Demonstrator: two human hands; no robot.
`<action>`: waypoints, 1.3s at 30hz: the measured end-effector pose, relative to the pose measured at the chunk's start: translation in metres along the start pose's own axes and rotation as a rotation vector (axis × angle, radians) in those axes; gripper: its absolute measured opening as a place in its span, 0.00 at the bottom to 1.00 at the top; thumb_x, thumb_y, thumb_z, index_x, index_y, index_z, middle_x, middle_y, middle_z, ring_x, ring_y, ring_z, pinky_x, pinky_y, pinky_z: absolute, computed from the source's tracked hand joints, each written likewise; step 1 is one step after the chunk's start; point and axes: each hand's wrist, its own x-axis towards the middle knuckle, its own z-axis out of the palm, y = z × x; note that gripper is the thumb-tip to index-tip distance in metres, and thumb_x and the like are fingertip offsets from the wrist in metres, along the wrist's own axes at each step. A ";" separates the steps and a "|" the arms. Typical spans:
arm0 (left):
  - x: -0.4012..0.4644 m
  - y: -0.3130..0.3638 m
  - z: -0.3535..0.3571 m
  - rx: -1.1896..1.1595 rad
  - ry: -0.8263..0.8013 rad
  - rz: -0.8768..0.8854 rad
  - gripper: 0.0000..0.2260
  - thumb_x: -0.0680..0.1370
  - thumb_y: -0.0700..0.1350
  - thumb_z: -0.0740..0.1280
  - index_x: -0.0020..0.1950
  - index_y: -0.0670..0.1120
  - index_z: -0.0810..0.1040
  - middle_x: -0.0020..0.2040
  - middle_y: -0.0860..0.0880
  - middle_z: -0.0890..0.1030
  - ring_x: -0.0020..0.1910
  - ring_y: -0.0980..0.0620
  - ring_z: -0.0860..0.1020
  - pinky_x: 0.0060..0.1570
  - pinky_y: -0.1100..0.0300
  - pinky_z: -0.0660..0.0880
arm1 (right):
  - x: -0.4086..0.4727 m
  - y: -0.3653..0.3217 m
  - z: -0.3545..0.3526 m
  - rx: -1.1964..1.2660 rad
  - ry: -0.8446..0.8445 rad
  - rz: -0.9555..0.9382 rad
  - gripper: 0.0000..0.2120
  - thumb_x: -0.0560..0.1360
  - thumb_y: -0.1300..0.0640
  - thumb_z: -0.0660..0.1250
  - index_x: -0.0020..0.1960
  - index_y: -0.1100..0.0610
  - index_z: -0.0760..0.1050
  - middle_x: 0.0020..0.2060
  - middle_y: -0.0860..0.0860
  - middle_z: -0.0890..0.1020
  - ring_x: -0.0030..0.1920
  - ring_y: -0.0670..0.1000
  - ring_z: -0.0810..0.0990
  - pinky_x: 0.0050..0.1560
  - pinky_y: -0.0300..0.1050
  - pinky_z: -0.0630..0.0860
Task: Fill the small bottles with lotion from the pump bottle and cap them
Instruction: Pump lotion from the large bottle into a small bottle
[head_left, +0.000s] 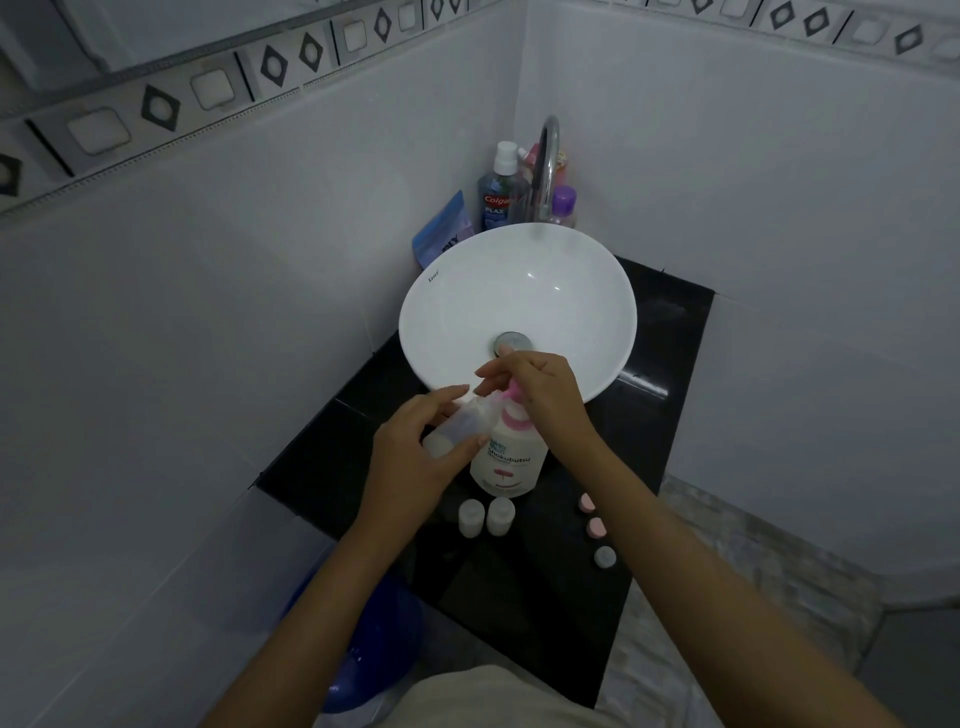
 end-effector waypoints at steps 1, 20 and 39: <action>0.000 0.001 -0.001 -0.021 0.004 -0.008 0.17 0.70 0.46 0.74 0.59 0.49 0.78 0.50 0.54 0.81 0.51 0.60 0.78 0.48 0.73 0.73 | 0.000 0.000 -0.001 0.012 -0.004 0.005 0.18 0.80 0.57 0.58 0.43 0.65 0.82 0.34 0.57 0.83 0.40 0.53 0.81 0.48 0.44 0.77; 0.004 0.001 -0.004 -0.152 -0.022 -0.032 0.15 0.69 0.44 0.75 0.55 0.46 0.81 0.50 0.50 0.83 0.51 0.58 0.80 0.48 0.71 0.75 | 0.002 0.001 -0.006 -0.079 -0.064 -0.031 0.18 0.80 0.53 0.58 0.42 0.60 0.83 0.35 0.55 0.84 0.40 0.50 0.82 0.48 0.43 0.77; 0.011 0.009 -0.007 -0.203 -0.041 -0.076 0.14 0.69 0.42 0.76 0.54 0.45 0.82 0.50 0.51 0.83 0.50 0.59 0.81 0.46 0.69 0.76 | 0.001 -0.005 -0.006 -0.149 -0.077 0.014 0.18 0.80 0.53 0.58 0.43 0.60 0.83 0.36 0.49 0.84 0.43 0.50 0.82 0.53 0.44 0.76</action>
